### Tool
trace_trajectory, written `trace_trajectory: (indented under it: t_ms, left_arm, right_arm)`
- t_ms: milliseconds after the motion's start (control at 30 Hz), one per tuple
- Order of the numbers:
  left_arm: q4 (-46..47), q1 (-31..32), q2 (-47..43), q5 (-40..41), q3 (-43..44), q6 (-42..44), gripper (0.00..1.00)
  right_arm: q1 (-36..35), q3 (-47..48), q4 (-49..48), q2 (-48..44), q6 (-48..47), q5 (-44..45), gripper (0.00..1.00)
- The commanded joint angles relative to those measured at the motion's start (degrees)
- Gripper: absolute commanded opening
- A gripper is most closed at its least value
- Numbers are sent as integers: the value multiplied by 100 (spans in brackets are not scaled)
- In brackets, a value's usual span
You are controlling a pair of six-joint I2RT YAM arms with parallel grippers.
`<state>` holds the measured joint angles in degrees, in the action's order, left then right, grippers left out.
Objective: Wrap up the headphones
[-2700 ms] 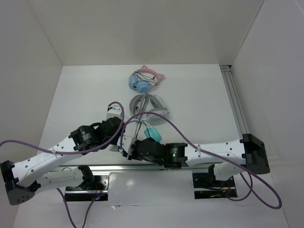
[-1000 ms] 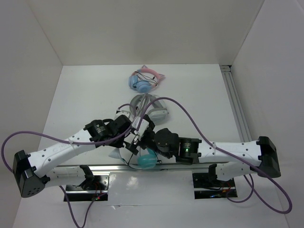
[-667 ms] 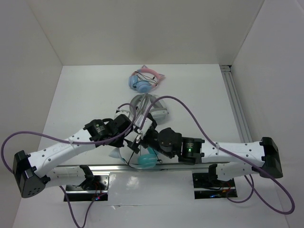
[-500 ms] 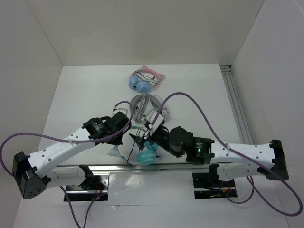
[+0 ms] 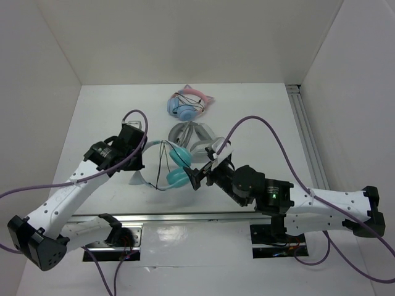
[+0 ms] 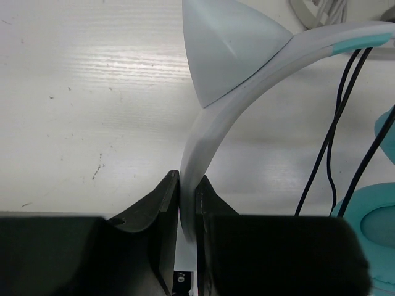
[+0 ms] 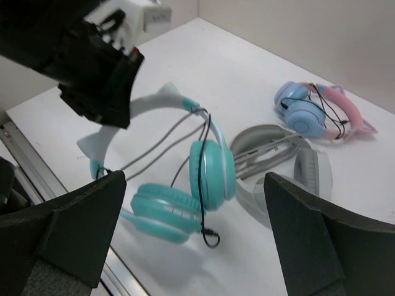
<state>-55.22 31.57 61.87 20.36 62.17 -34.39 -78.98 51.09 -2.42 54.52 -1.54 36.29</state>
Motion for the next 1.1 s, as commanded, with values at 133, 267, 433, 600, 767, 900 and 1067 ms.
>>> trace_trajectory:
  t_ms: [133, 267, 433, 600, 767, 900, 1067]
  left_arm:
    - [626, -318, 290, -639, 778, 266, 0]
    - [776, -205, 1201, -805, 1436, 214, 0]
    - [776, -204, 2425, -806, 2781, -6, 0]
    - [776, 24, 3620, -858, 3959, -6, 0]
    - [723, 393, 4710, -937, 5163, -59, 0]
    - [723, 691, 5562, -1051, 5866, -164, 0]
    - [864, 982, 6310, -1263, 6956, -112, 0]
  right_arm:
    - [-47, 173, 794, -160, 689, 949, 100]
    - [-47, 314, 1216, -363, 1111, 1283, 100]
    - [-47, 594, 1867, -793, 1674, 1766, 100]
    - [-100, 709, 2052, -1233, 1850, 1899, 100]
    - [-100, 1025, 2429, -1173, 1911, 2145, 100]
    - [-100, 1026, 2570, -1119, 1965, 2207, 100]
    - [-100, 859, 2571, -1321, 2017, 2154, 100]
